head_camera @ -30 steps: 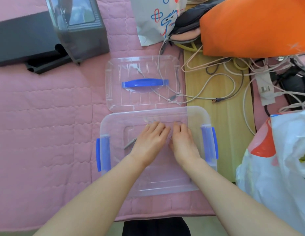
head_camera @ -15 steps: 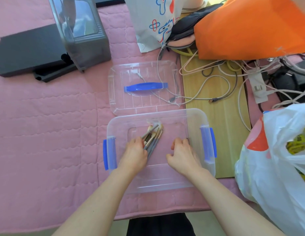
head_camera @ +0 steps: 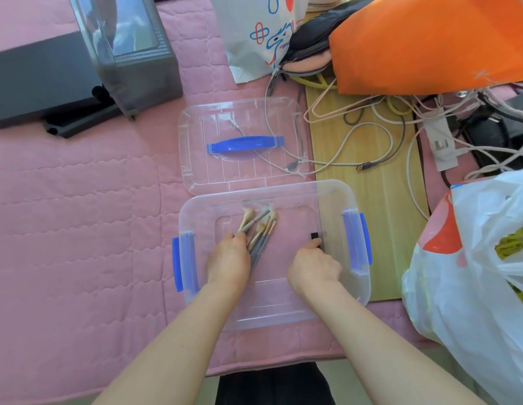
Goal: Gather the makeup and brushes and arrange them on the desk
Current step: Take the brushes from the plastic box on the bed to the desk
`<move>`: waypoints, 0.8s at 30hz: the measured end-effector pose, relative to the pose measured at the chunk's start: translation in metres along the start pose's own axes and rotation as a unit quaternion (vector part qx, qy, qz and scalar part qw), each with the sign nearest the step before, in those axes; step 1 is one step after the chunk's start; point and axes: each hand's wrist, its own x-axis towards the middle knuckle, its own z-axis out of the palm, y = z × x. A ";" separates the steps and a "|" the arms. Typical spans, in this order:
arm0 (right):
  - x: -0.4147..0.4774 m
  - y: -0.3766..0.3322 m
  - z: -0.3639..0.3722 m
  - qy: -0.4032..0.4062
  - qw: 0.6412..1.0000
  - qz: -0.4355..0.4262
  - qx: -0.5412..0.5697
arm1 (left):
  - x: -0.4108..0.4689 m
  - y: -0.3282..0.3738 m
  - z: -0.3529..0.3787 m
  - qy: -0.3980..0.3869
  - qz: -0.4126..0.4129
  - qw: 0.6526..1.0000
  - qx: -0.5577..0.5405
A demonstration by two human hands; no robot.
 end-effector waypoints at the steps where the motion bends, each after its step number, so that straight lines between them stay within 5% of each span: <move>1: 0.002 0.000 0.001 0.006 1.000 0.004 0.002 | 0.000 0.000 0.001 0.005 -0.004 1.000 -0.002; 10: 0.030 -0.008 0.004 0.030 0.994 0.079 0.068 | 0.005 0.002 -0.004 0.082 -0.052 0.992 -0.082; 24: 0.023 -0.008 0.002 0.025 0.996 -0.047 0.065 | 0.010 -0.003 0.002 0.010 -0.047 0.998 -0.032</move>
